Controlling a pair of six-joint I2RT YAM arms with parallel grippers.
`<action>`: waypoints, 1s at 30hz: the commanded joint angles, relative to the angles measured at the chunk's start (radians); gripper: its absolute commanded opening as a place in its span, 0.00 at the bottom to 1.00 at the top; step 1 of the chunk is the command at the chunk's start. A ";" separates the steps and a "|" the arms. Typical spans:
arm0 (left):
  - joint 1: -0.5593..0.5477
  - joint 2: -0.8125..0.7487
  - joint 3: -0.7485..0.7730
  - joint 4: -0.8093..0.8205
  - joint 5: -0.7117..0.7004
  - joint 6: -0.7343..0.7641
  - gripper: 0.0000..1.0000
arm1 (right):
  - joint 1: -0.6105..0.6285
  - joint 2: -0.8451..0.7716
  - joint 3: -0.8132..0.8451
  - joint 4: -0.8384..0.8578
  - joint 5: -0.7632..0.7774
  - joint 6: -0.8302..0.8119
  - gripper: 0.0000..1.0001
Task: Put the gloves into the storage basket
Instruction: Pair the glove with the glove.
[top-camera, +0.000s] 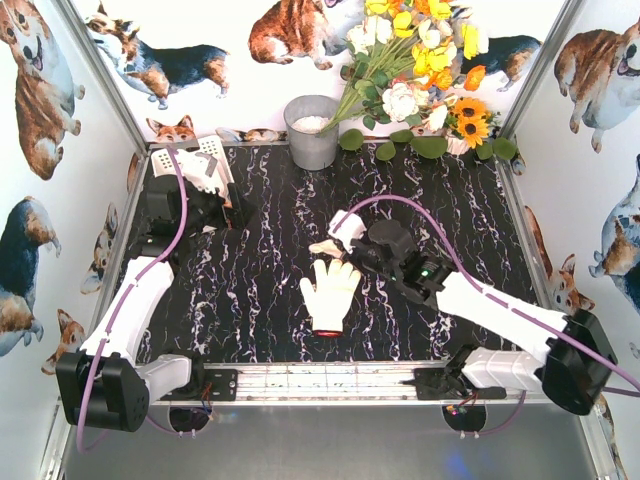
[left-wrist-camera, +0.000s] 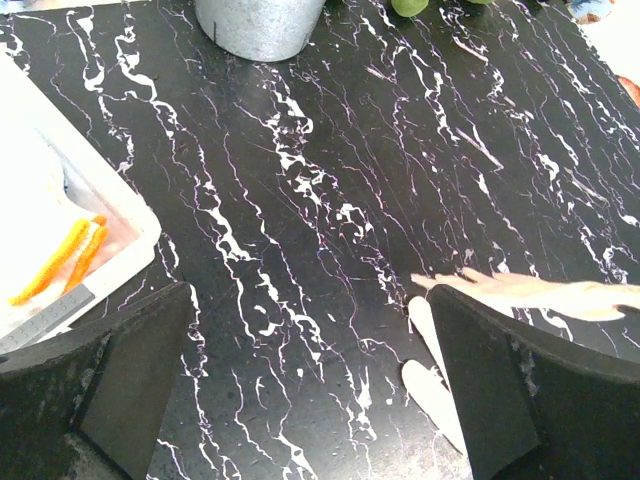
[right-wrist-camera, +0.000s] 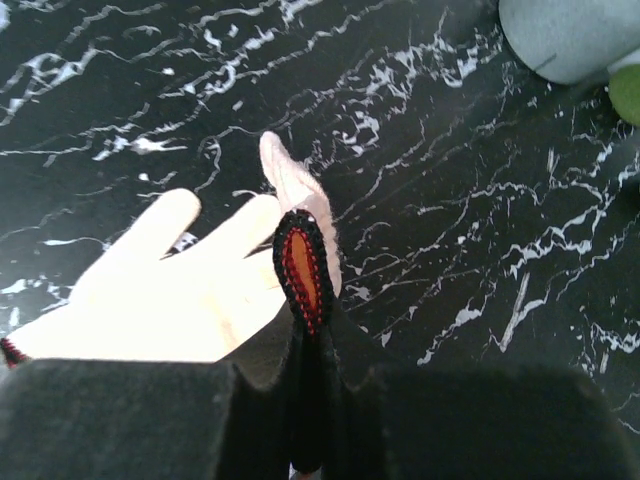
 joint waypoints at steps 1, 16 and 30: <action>0.008 -0.003 -0.010 0.037 0.022 -0.011 1.00 | 0.037 -0.077 -0.015 0.027 -0.028 0.013 0.00; 0.008 0.006 -0.012 0.044 0.036 -0.021 1.00 | 0.167 -0.024 -0.083 0.022 0.031 0.106 0.00; 0.008 0.008 -0.016 0.052 0.052 -0.032 1.00 | 0.268 0.051 -0.098 0.062 0.144 0.199 0.00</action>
